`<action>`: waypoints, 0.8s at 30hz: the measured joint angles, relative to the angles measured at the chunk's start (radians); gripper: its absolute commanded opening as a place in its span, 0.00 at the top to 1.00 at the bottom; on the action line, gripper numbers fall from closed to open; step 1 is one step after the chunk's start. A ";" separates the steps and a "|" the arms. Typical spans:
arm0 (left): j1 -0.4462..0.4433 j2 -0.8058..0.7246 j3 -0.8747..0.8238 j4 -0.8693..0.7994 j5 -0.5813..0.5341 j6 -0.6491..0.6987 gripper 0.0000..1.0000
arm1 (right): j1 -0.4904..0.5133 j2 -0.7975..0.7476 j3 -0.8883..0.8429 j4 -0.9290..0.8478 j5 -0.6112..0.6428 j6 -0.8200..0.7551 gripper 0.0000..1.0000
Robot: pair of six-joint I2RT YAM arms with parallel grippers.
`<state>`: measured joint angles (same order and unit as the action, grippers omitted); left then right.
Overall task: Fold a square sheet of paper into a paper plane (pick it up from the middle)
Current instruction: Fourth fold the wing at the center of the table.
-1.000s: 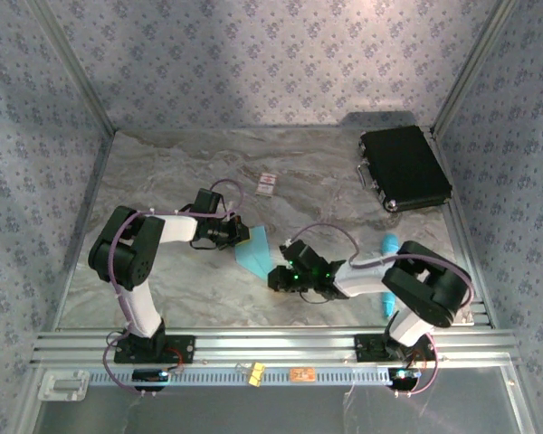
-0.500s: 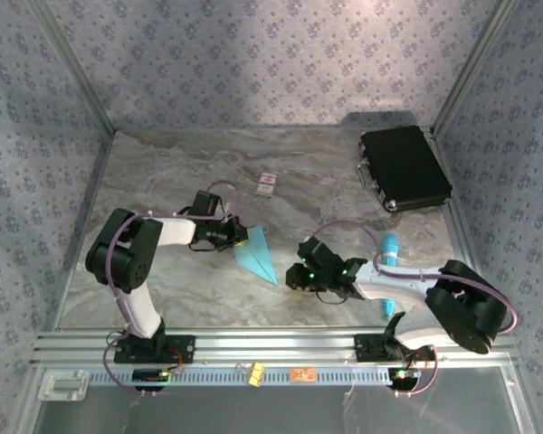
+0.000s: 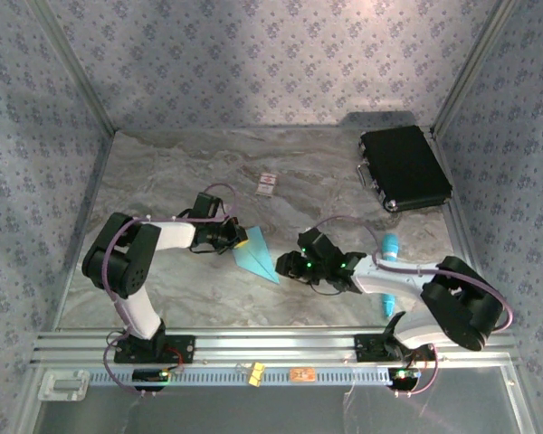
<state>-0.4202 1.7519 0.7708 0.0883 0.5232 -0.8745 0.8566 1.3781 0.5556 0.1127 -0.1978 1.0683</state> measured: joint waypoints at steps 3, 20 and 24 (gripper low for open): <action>0.000 0.000 0.005 -0.009 0.000 -0.003 0.97 | 0.000 0.024 0.003 0.023 -0.029 0.028 0.61; 0.000 0.000 0.005 -0.010 0.000 -0.010 0.97 | 0.009 0.060 -0.017 0.051 -0.081 0.115 0.61; 0.000 0.000 0.005 -0.009 0.000 -0.010 0.97 | 0.013 0.066 -0.031 0.053 -0.085 0.118 0.61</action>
<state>-0.4202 1.7523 0.7761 0.0792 0.5236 -0.8845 0.8692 1.4437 0.5247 0.1658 -0.2829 1.1866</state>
